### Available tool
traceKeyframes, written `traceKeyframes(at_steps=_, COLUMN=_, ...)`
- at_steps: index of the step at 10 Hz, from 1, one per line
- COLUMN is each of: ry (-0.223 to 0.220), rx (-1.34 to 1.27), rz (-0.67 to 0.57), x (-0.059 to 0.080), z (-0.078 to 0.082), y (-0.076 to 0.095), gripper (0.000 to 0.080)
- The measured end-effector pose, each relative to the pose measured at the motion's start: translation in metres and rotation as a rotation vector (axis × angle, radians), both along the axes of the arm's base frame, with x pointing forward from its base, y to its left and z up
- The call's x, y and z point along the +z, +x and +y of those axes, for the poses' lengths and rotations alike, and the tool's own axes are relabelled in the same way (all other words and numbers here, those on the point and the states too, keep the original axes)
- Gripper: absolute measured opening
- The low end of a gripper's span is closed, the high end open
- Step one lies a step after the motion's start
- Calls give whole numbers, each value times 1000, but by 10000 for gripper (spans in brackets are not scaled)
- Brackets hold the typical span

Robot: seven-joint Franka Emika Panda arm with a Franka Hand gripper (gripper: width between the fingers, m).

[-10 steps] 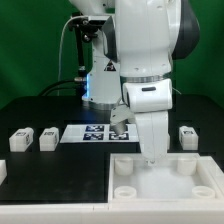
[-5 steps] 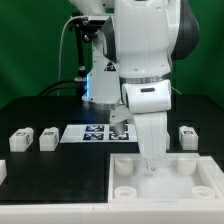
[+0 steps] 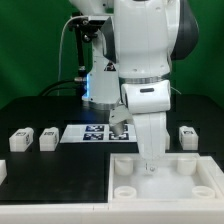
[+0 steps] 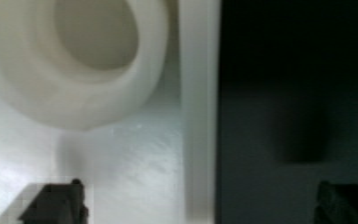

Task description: Assemble one leg

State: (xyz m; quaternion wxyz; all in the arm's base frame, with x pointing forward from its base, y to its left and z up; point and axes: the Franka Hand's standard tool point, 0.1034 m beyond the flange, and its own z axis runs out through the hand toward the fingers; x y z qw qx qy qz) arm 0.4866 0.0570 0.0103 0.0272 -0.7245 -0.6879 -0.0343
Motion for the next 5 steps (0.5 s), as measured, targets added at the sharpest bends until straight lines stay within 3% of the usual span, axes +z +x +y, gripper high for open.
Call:
traceKeyframes(at_steps=1, ry=0, rx=-8, rz=-1, x=1, z=0, y=0, gripper=648)
traceKeyframes(at_steps=3, ry=-5, rx=-156, rz=-15, x=26, z=9, y=-6, gripper=648)
traceKeyframes(at_steps=5, ry=-1, rx=-306, rz=-11, x=44, z=35, y=-16, gripper=648)
